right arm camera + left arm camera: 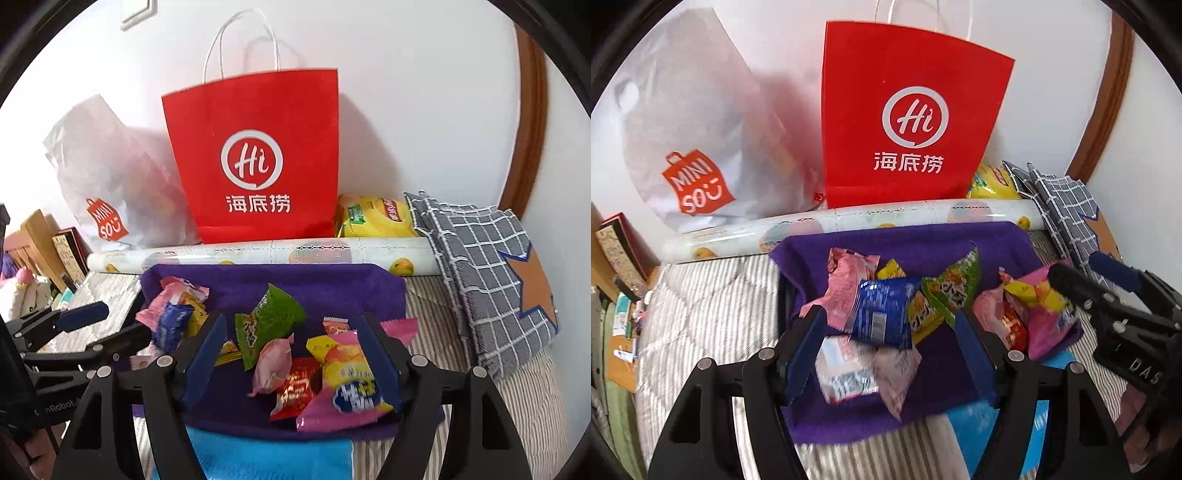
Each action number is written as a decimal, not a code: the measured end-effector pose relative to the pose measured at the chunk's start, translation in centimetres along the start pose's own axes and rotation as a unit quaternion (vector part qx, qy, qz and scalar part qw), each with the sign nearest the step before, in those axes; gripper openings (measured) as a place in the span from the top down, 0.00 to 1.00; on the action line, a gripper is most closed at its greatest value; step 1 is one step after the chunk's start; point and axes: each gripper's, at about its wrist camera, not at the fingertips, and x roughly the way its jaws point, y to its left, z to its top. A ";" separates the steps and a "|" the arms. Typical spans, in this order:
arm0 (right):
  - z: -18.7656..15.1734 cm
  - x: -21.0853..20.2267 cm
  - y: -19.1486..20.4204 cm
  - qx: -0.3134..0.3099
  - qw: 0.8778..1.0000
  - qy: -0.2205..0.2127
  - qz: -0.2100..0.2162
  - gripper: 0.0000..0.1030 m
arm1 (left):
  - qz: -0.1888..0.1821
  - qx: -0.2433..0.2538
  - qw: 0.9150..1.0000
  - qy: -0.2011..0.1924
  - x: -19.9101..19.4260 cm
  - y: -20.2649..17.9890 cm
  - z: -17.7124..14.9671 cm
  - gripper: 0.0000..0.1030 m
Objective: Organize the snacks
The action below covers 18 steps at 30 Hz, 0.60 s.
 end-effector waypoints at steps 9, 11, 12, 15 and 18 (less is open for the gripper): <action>-1.7 -5.9 0.4 0.021 0.999 0.015 -0.033 0.30 | 0.011 0.000 1.000 -0.018 -6.9 -1.2 -2.8 0.27; -2.4 -7.5 0.3 0.029 0.999 0.020 -0.033 0.30 | 0.010 -0.005 1.000 -0.023 -8.6 -1.4 -3.6 0.25; -2.8 -8.2 0.3 0.029 0.999 0.020 -0.035 0.30 | 0.010 -0.008 1.000 -0.026 -9.5 -1.5 -4.0 0.24; -3.9 -10.8 0.5 0.025 0.998 0.016 -0.046 0.26 | 0.010 -0.014 0.999 -0.039 -12.2 -1.9 -5.1 0.21; -5.1 -13.4 0.6 0.025 0.999 0.005 -0.048 0.15 | 0.014 -0.016 0.998 -0.053 -14.7 -2.6 -6.4 0.17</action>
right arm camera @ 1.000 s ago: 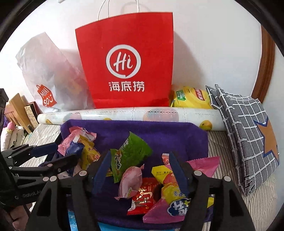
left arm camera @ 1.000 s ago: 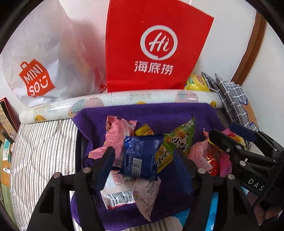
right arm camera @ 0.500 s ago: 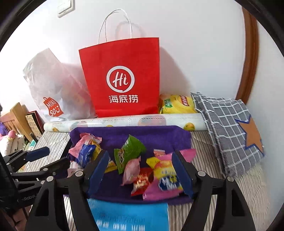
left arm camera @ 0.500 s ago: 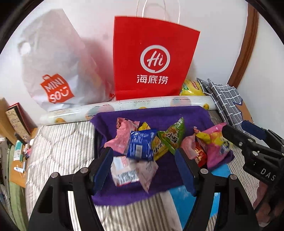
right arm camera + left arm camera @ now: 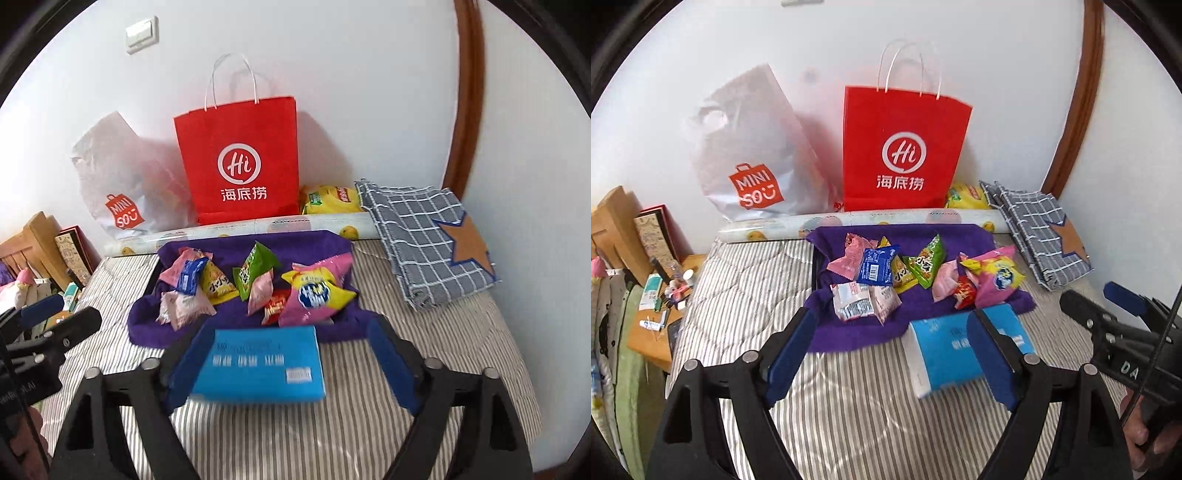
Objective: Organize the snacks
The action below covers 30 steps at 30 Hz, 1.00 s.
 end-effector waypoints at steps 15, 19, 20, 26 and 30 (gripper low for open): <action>-5.7 -10.1 -2.3 0.011 0.999 -0.038 -0.022 0.02 | 0.020 0.014 0.999 -0.049 -9.8 -4.2 -4.9 0.05; -6.6 -12.3 -2.9 0.013 0.998 -0.054 -0.032 0.02 | 0.023 0.014 0.998 -0.062 -11.3 -5.1 -6.0 0.05; -6.8 -12.9 -3.1 0.014 0.998 -0.057 -0.035 0.02 | 0.024 0.014 0.998 -0.062 -11.6 -5.2 -6.3 0.05; -7.5 -14.6 -3.8 0.019 0.997 -0.067 -0.043 0.02 | 0.023 0.017 0.997 -0.069 -12.7 -6.0 -7.3 0.04; -7.7 -15.0 -3.9 0.022 0.996 -0.069 -0.043 0.02 | 0.026 0.015 0.997 -0.068 -12.9 -6.0 -7.6 0.04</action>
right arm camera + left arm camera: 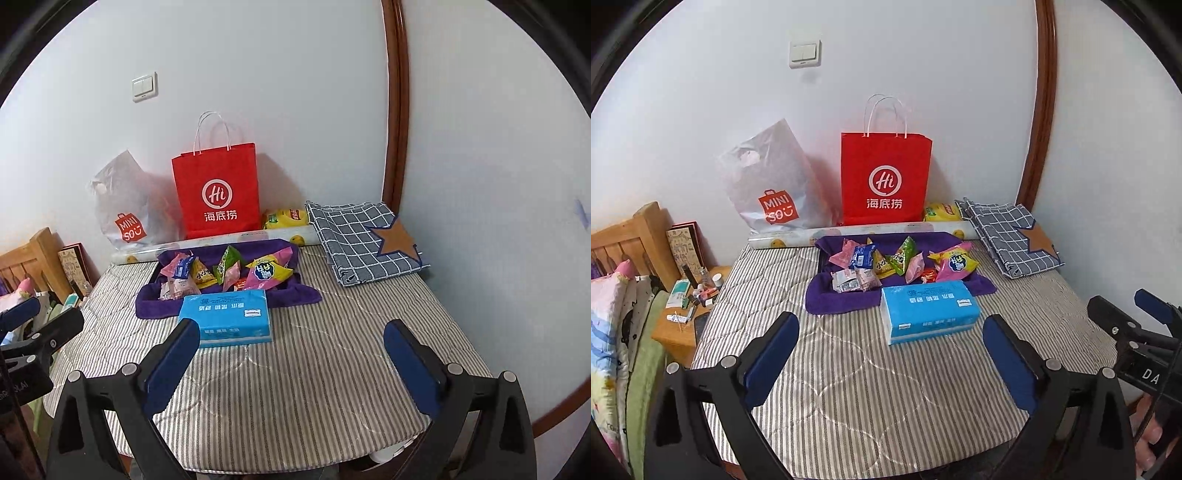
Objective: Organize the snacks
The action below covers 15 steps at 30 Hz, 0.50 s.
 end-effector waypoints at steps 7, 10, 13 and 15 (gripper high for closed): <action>-0.1 -0.1 0.0 0.001 1.000 -0.001 0.002 0.02 | 0.002 -0.001 1.000 -0.005 -0.7 0.2 -0.1 0.04; -0.1 -0.3 0.1 -0.001 1.000 -0.004 0.002 0.02 | 0.003 -0.004 1.000 -0.005 -0.7 0.3 -0.2 0.04; -0.1 -0.3 0.1 -0.001 1.000 -0.004 0.001 0.02 | 0.004 -0.007 1.000 -0.003 -0.7 0.4 -0.2 0.04; -0.2 -0.4 0.1 0.000 1.000 -0.004 0.002 0.02 | 0.004 -0.007 1.000 -0.003 -0.7 0.4 -0.3 0.04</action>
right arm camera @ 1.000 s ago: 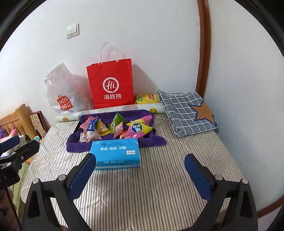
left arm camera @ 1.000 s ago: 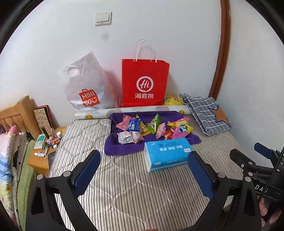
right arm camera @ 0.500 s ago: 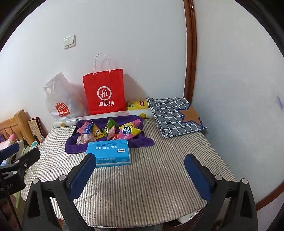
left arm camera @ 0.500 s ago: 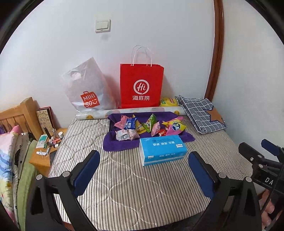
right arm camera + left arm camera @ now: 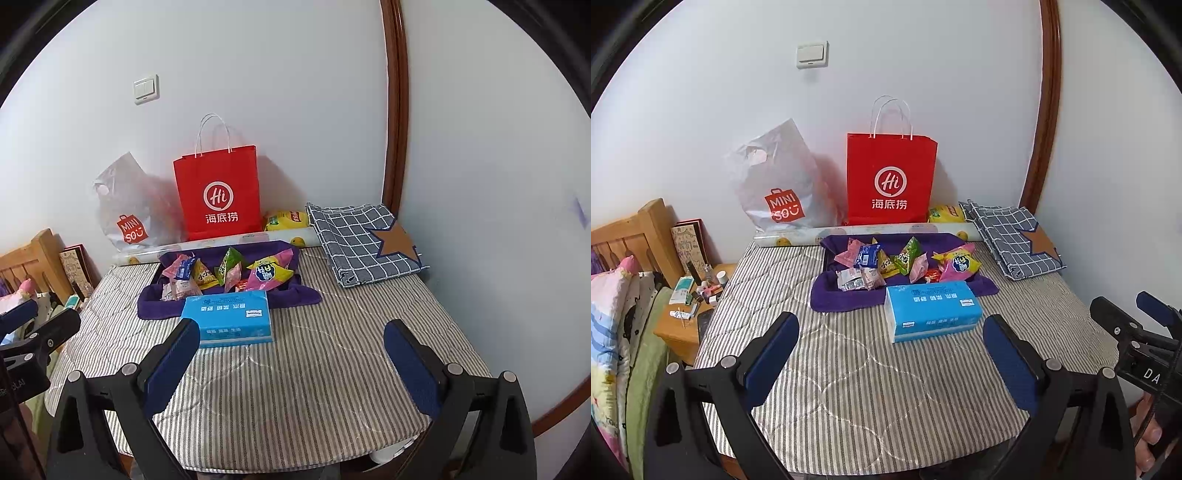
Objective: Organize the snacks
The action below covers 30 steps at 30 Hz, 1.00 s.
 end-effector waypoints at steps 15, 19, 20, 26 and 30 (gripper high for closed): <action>0.2 -0.1 0.0 0.000 1.000 -0.001 0.000 0.02 | 0.001 0.002 1.000 0.001 0.0 -0.2 -0.2 0.04; 0.2 -0.2 -0.1 0.002 1.000 -0.003 0.000 0.02 | 0.000 0.002 1.000 0.001 0.0 -0.2 -0.2 0.04; 0.2 -0.2 -0.1 0.001 1.000 -0.004 0.000 0.02 | -0.001 0.002 1.000 0.001 0.0 -0.2 -0.2 0.04; 0.2 -0.2 -0.1 0.000 1.000 -0.004 0.000 0.02 | -0.002 0.001 1.000 0.003 -0.1 -0.2 -0.2 0.04; 0.2 -0.3 -0.1 0.001 1.000 -0.005 -0.001 0.02 | -0.001 0.001 1.000 0.002 -0.2 -0.2 -0.2 0.04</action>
